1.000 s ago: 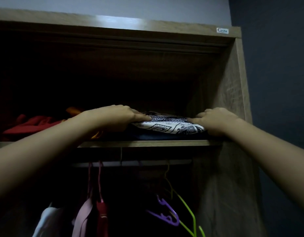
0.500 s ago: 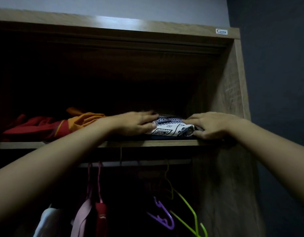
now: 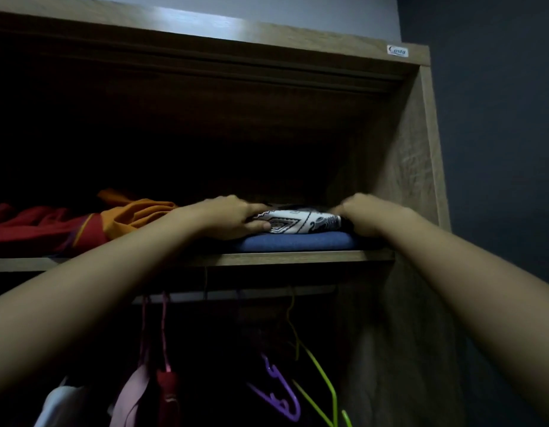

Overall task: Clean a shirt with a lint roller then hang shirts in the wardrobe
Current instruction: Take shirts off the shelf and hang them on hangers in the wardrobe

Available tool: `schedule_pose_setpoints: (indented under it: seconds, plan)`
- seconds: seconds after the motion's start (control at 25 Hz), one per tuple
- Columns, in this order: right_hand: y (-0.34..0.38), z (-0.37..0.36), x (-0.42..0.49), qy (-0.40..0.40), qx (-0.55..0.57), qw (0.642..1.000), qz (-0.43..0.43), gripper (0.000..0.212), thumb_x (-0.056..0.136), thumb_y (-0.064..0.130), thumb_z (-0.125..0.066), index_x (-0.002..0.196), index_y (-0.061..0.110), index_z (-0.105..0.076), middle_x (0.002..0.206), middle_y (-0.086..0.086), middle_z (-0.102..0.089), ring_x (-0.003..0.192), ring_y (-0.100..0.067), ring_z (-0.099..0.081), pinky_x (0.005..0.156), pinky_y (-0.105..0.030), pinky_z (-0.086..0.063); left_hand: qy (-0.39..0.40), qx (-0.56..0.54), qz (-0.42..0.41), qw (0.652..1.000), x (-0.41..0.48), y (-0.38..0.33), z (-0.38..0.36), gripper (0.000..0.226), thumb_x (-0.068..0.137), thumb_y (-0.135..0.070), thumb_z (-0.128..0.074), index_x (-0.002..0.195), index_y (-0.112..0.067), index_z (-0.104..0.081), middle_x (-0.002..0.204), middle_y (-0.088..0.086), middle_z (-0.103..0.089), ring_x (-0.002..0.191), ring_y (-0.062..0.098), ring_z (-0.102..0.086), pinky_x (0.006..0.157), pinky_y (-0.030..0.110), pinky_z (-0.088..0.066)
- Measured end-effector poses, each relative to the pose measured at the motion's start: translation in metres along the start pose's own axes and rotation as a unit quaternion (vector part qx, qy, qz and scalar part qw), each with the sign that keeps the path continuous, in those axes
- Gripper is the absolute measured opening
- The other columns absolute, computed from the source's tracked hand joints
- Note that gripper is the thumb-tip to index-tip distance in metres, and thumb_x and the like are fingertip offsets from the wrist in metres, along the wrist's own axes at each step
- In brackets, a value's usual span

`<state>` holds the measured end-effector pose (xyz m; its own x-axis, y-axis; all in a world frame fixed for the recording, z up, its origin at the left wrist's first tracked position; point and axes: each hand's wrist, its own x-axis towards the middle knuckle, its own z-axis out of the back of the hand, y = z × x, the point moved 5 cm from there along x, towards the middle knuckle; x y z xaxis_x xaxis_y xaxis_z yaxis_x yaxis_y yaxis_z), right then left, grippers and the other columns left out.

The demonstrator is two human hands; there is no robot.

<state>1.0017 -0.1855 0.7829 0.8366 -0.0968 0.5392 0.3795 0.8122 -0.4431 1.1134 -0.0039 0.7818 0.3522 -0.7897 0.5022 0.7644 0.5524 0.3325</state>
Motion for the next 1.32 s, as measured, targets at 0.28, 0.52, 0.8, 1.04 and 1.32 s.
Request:
schedule_pose_setpoints:
  seconds: [0.28, 0.52, 0.8, 1.04, 1.32]
  plan:
    - [0.014, -0.006, -0.007, 0.123, 0.291, 0.948, -0.028, 0.084, 0.077, 0.019, -0.054, 0.149, 0.018, -0.012, 0.156, -0.01, -0.017, 0.142, -0.025, -0.022, 0.116, -0.034, -0.02, 0.045, -0.099, -0.007, 0.994, -0.018, -0.002, 0.01, 0.066, 0.088, -0.064, -0.02, 0.148, -0.036, -0.012, 0.159, 0.001, -0.006, 0.144, 0.022, -0.016, 0.114, 0.03, -0.01]
    - [0.109, 0.033, 0.009, -0.057, 0.176, 0.975, 0.122, 0.098, 0.076, 0.074, -0.042, 0.149, 0.025, 0.0, 0.16, 0.002, 0.0, 0.146, -0.012, -0.001, 0.117, -0.037, 0.001, 0.056, -0.159, 0.128, 0.977, -0.049, 0.062, 0.062, 0.086, 0.081, -0.049, -0.062, 0.148, -0.032, -0.011, 0.157, 0.0, -0.016, 0.141, 0.018, -0.023, 0.104, 0.023, -0.023]
    - [0.169, 0.027, 0.026, -0.094, 0.136, 0.98, 0.113, 0.123, 0.056, 0.087, -0.05, 0.149, 0.025, 0.001, 0.159, 0.001, -0.01, 0.145, -0.02, -0.012, 0.118, -0.047, -0.009, 0.173, -0.021, 0.258, 0.95, -0.068, 0.105, 0.014, 0.115, 0.059, -0.063, -0.074, 0.147, -0.037, -0.006, 0.157, 0.0, -0.017, 0.14, 0.028, -0.025, 0.106, 0.037, -0.032]
    - [0.168, 0.023, 0.025, -0.114, 0.125, 0.981, 0.098, 0.109, 0.067, 0.053, -0.065, 0.149, 0.023, 0.0, 0.157, -0.002, -0.019, 0.143, -0.02, -0.02, 0.117, -0.046, -0.013, 0.085, 0.02, 0.129, 0.988, -0.045, 0.094, 0.023, 0.045, 0.075, -0.032, -0.073, 0.116, -0.019, -0.058, 0.111, 0.004, -0.064, 0.086, 0.015, -0.055, 0.069, 0.024, -0.04]
    - [0.168, 0.021, 0.022, -0.126, 0.141, 0.978, 0.091, 0.101, 0.07, 0.05, -0.061, 0.149, 0.024, -0.003, 0.156, -0.001, -0.02, 0.143, -0.019, -0.02, 0.118, -0.045, -0.01, -0.159, 0.026, 0.073, 0.984, -0.051, 0.121, 0.064, 0.059, 0.077, -0.025, -0.07, 0.132, -0.024, -0.048, 0.13, 0.011, -0.055, 0.117, 0.031, -0.054, 0.091, 0.038, -0.048]
